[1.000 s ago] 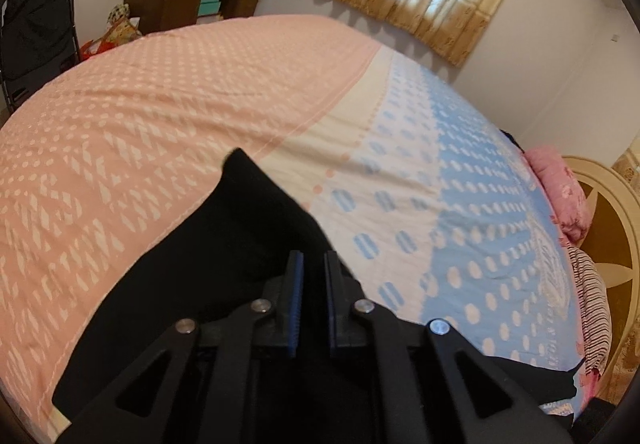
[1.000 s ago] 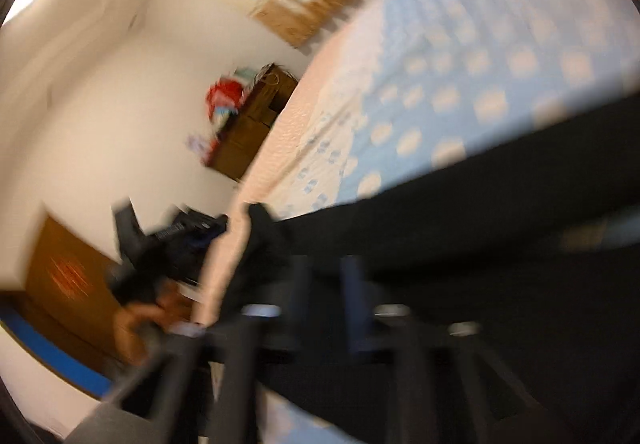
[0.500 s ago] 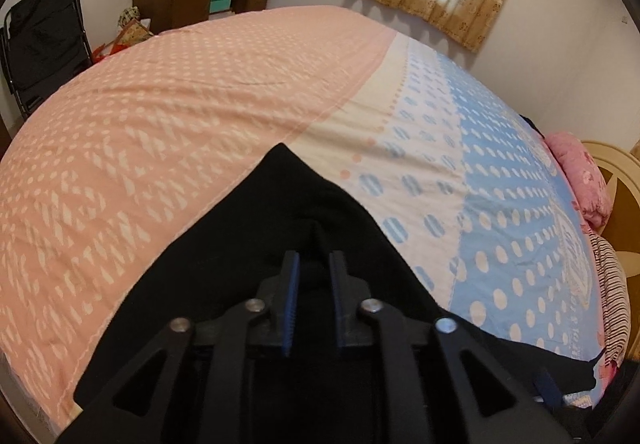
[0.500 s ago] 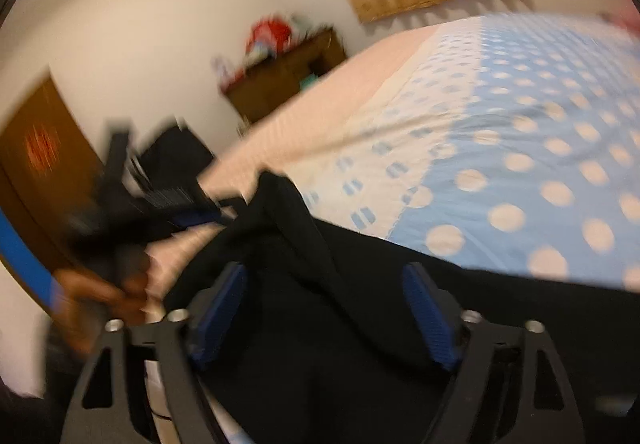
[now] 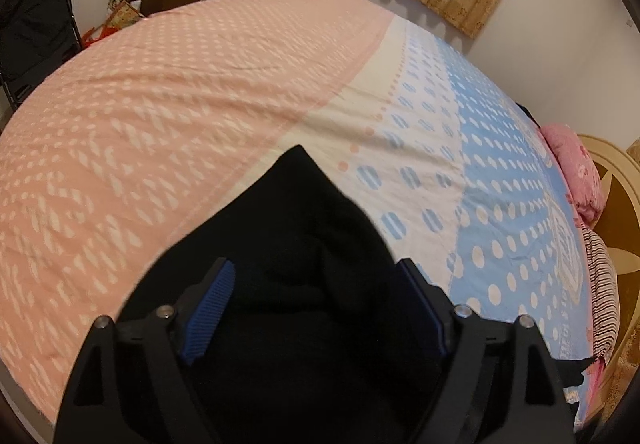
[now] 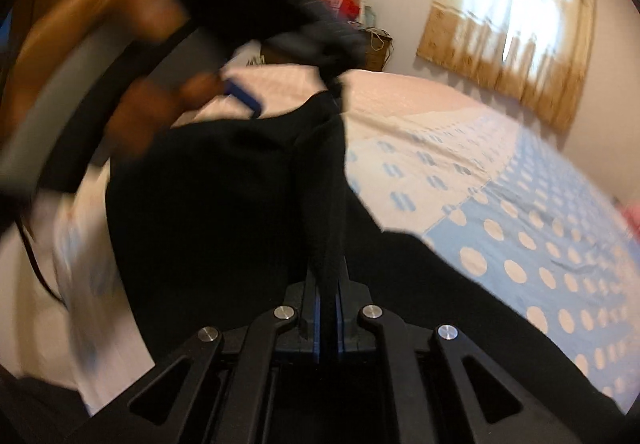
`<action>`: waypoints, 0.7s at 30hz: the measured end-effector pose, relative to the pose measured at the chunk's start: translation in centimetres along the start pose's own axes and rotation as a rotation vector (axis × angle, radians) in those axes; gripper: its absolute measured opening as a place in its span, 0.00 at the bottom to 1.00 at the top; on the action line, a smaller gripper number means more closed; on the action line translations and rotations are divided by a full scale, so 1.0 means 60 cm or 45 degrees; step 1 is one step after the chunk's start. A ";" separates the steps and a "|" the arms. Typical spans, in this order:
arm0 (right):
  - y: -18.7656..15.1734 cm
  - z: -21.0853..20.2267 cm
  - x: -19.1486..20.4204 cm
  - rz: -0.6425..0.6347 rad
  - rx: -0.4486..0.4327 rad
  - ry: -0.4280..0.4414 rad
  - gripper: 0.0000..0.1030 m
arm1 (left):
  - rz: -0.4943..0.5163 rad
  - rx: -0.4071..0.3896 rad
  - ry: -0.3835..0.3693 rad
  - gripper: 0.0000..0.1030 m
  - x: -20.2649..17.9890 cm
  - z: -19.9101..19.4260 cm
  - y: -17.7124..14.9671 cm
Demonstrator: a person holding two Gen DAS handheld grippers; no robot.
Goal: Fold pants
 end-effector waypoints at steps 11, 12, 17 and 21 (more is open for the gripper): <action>-0.028 -0.004 0.076 -0.291 -0.028 -0.214 0.05 | 0.074 0.153 0.259 0.74 -0.063 0.080 0.005; -0.029 -0.006 0.077 -0.296 -0.037 -0.222 0.05 | 0.088 0.140 0.290 0.62 -0.064 0.083 0.005; -0.022 -0.057 0.049 -0.151 -0.183 -0.323 0.07 | 0.143 0.074 0.227 0.13 -0.049 0.069 -0.001; -0.036 -0.138 -0.010 0.166 -0.308 -0.326 0.69 | -0.009 -0.026 0.012 0.08 0.006 0.024 -0.011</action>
Point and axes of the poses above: each gripper's, at about its wrist camera, not at the fingertips, and z roughly the way its jaws point, x to its left, y to its top, the point moved 1 cm from there along z, roughly the way its jaws point, and after that the axes turned 5 degrees about y, right-handed, at the moved point
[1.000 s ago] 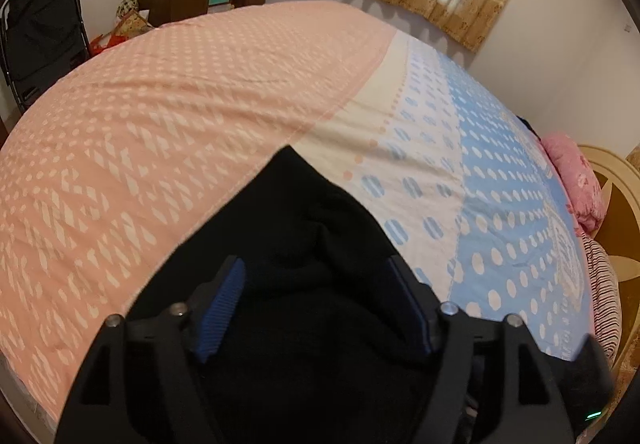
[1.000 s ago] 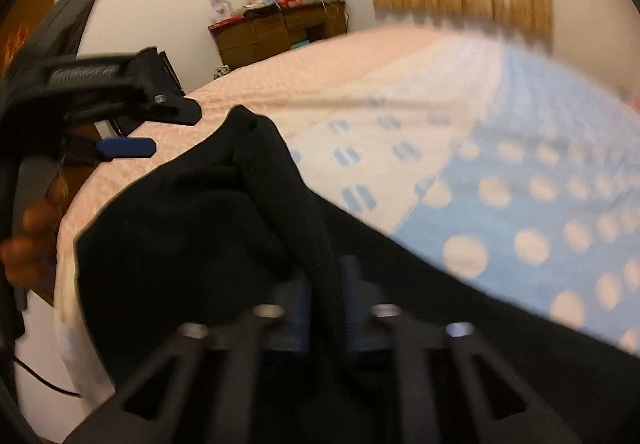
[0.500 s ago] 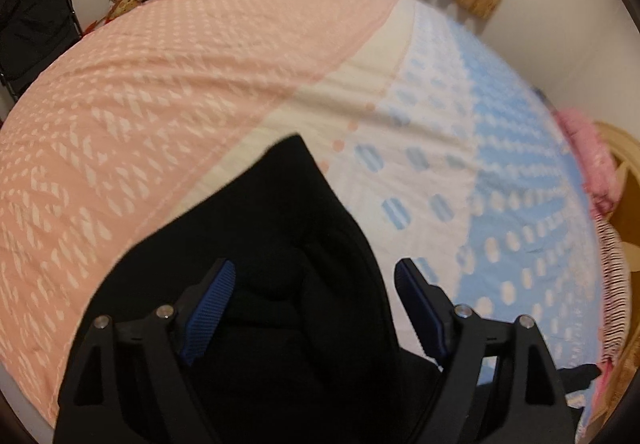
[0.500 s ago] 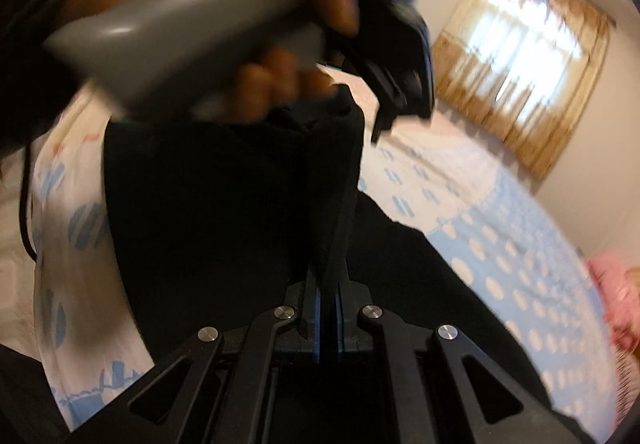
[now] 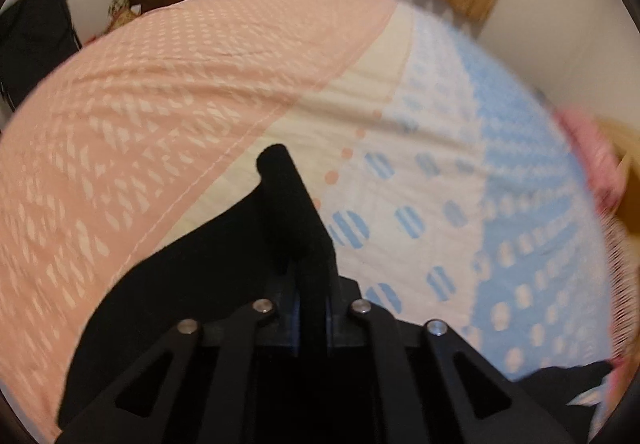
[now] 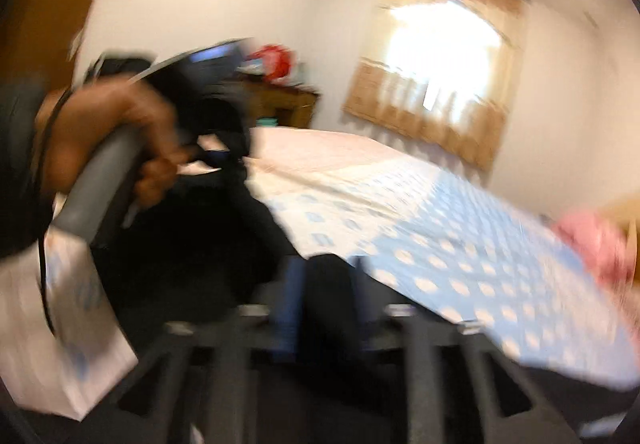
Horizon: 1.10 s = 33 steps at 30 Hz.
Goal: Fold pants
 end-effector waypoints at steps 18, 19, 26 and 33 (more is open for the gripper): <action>-0.259 -0.146 -0.352 1.739 0.022 0.244 0.62 | -0.309 -0.296 -0.379 0.07 0.050 -0.165 -0.034; -0.253 -0.140 -0.348 1.717 0.039 0.237 0.62 | -0.319 -0.292 -0.387 0.07 0.050 -0.170 -0.034; -0.250 -0.091 -0.397 1.747 0.061 0.022 0.43 | -0.307 -0.323 -0.353 0.07 0.044 -0.182 -0.034; -0.230 -0.082 -0.418 1.660 0.095 0.050 0.02 | -0.312 -0.287 -0.306 0.07 0.047 -0.158 -0.034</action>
Point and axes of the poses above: each gripper's, at about its wrist camera, not at the fingertips, and z roughly the way its jaws point, x to its left, y to its top, the point moved 1 cm from there along z, roughly the way its jaws point, and after that the axes turned 5 degrees about y, right-handed, at the moved point
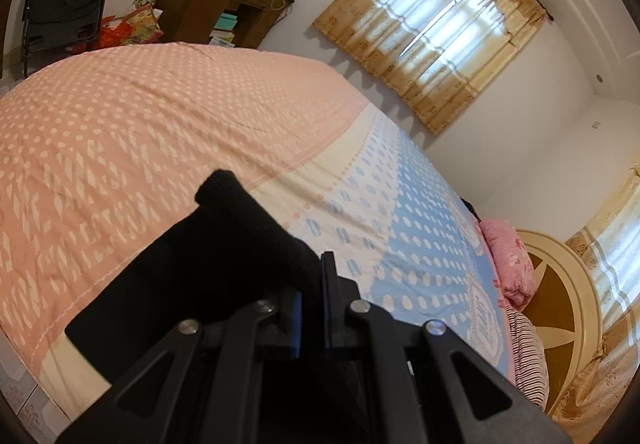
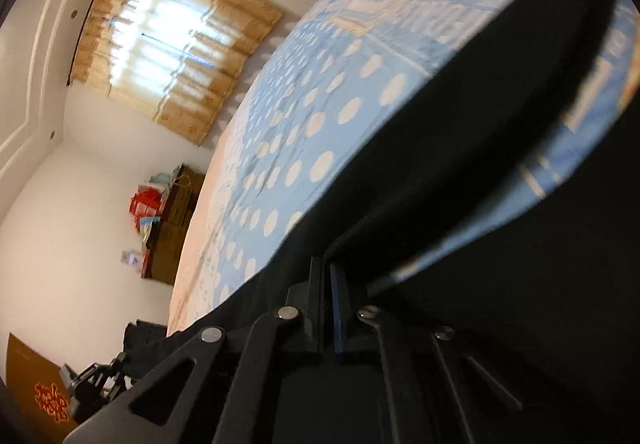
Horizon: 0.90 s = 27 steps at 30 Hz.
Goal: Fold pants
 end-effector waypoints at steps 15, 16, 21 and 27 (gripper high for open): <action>-0.066 -0.173 0.049 -0.346 0.024 0.037 0.02 | 0.102 0.062 0.024 0.07 0.050 -0.040 -0.022; -0.076 -0.171 0.035 -0.341 0.067 0.028 0.02 | 0.116 0.069 0.049 0.07 0.060 -0.041 -0.031; -0.099 -0.152 -0.023 -0.276 0.130 -0.062 0.02 | 0.180 0.085 0.192 0.07 0.102 -0.033 -0.075; -0.102 -0.133 -0.054 -0.243 0.166 -0.108 0.03 | 0.212 0.131 0.296 0.07 0.131 0.006 -0.116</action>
Point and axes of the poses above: each gripper's, at about its wrist camera, not at the fingertips, and z roughly the way its jaws point, x to its left, y to its top, the point moved 1 cm from there along z, roughly the way its jaws point, and after that the axes turned 5 degrees about y, right-handed, at the moved point
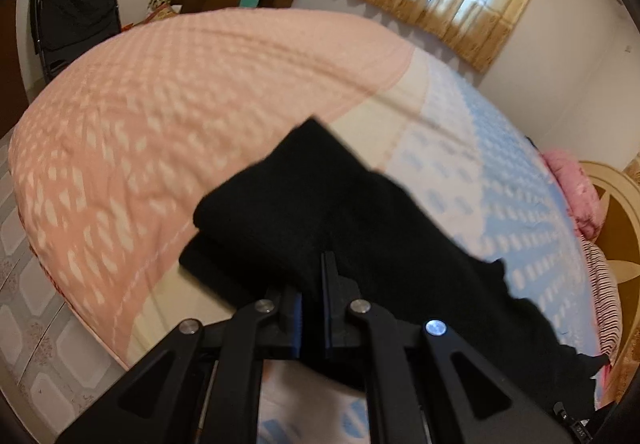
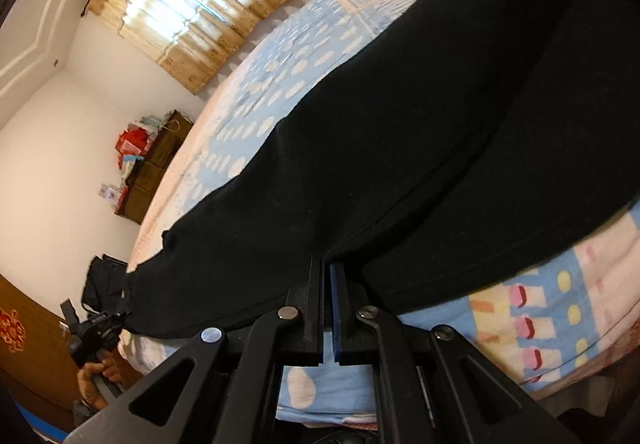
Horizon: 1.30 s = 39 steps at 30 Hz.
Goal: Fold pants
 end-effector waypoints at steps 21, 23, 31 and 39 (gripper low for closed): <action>0.043 0.133 0.313 -0.689 0.070 0.229 0.50 | 0.208 -0.251 0.171 0.67 -0.014 -0.094 0.040; 0.029 0.197 0.358 -0.786 0.144 0.232 0.39 | 0.234 -0.278 0.133 0.67 -0.043 -0.082 0.042; -0.040 0.381 0.402 -1.040 0.367 0.005 0.20 | 0.263 -0.196 0.278 0.67 -0.065 -0.004 -0.002; -0.015 0.426 0.415 -0.938 0.312 -0.072 0.13 | 0.372 -0.247 0.360 0.83 -0.084 0.002 -0.022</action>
Point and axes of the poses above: each gripper's, at about its wrist camera, not at the fingertips, and z roughly the way its jaws point, x to its left, y to its top, the point moved 1 cm from there along z, roughly the way its jaws point, and after that the axes turned 5 degrees about y, right-handed, at the moved point
